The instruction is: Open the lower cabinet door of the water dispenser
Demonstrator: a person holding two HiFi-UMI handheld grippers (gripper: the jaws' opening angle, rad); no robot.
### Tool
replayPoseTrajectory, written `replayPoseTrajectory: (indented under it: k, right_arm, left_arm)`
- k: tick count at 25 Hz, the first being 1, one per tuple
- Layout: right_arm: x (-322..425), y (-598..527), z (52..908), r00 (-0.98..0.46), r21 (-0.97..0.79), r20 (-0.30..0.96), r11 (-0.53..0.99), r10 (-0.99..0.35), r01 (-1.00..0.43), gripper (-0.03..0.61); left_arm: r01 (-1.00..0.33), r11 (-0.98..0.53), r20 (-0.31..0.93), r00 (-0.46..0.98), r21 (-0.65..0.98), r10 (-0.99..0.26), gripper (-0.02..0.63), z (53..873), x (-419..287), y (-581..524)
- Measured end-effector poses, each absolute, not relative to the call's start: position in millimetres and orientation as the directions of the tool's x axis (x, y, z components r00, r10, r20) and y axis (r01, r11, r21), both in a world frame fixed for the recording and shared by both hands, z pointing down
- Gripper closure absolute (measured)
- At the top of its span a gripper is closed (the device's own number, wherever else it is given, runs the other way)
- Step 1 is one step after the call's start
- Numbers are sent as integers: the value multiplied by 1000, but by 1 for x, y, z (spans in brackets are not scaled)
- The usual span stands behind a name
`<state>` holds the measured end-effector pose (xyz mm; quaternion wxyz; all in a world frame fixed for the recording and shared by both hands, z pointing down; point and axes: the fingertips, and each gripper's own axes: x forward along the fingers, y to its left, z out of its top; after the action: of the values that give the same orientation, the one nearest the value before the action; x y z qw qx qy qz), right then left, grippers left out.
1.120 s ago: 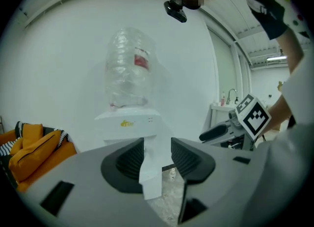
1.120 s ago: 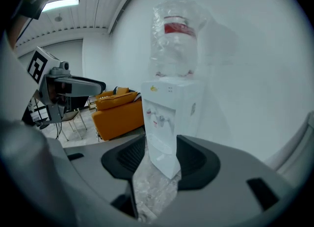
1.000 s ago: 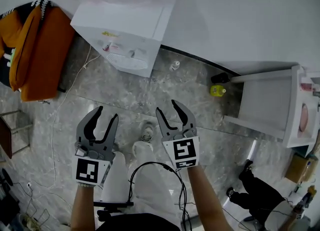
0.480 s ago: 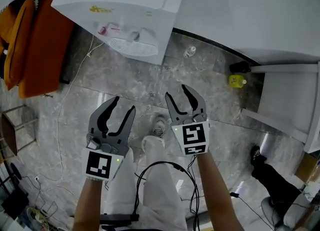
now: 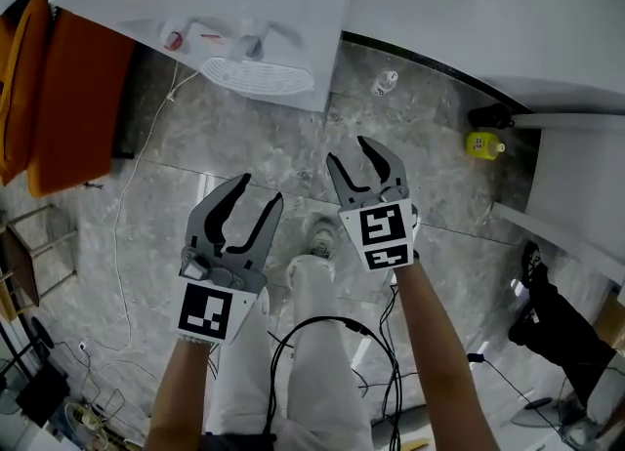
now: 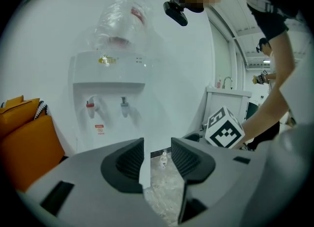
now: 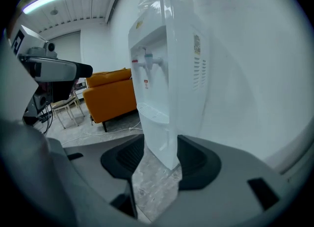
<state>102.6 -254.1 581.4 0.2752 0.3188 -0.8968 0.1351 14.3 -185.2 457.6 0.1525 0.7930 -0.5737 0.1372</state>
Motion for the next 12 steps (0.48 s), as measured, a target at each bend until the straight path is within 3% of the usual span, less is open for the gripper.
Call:
replayPoseTrajectory:
  k: [12]
  right_arm:
    - [83, -298, 656, -621, -60, 619, 760, -480, -647, 379]
  left_arm:
    - [-952, -294, 408, 303, 86, -861, 443, 507, 12, -208]
